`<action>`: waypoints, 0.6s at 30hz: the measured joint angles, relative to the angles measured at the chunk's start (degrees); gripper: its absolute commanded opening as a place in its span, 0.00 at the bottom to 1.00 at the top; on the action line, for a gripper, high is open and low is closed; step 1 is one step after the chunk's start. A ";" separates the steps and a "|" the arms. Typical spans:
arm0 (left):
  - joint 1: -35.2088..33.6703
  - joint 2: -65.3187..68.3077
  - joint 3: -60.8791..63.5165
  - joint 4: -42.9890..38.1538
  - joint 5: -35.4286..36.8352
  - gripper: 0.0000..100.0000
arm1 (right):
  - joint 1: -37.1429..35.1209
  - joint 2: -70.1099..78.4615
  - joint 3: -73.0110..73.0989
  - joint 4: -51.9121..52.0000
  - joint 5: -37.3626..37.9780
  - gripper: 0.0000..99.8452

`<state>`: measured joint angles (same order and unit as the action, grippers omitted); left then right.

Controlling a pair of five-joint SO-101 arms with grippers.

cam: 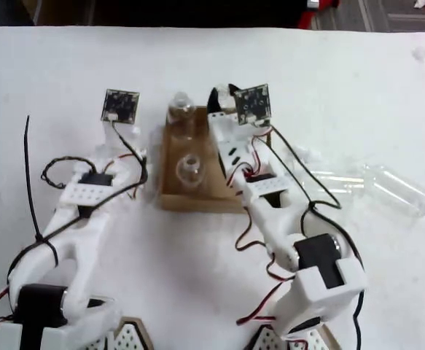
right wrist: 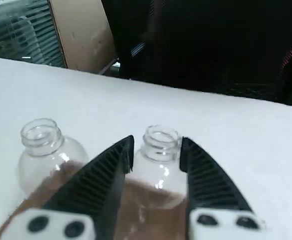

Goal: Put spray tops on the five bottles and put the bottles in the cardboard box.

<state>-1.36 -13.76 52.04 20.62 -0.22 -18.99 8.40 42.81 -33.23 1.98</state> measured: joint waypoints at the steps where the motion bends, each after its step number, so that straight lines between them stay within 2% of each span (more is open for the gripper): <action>1: 0.00 0.00 0.00 0.00 0.00 0.02 | 0.00 0.09 0.26 -0.09 0.09 0.18; 18: 0.00 0.00 0.00 -1.67 0.00 0.02 | -1.58 0.00 1.93 -0.09 0.18 0.19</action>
<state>-1.36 -13.76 52.04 18.95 -0.22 -20.57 8.40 44.75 -33.32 2.15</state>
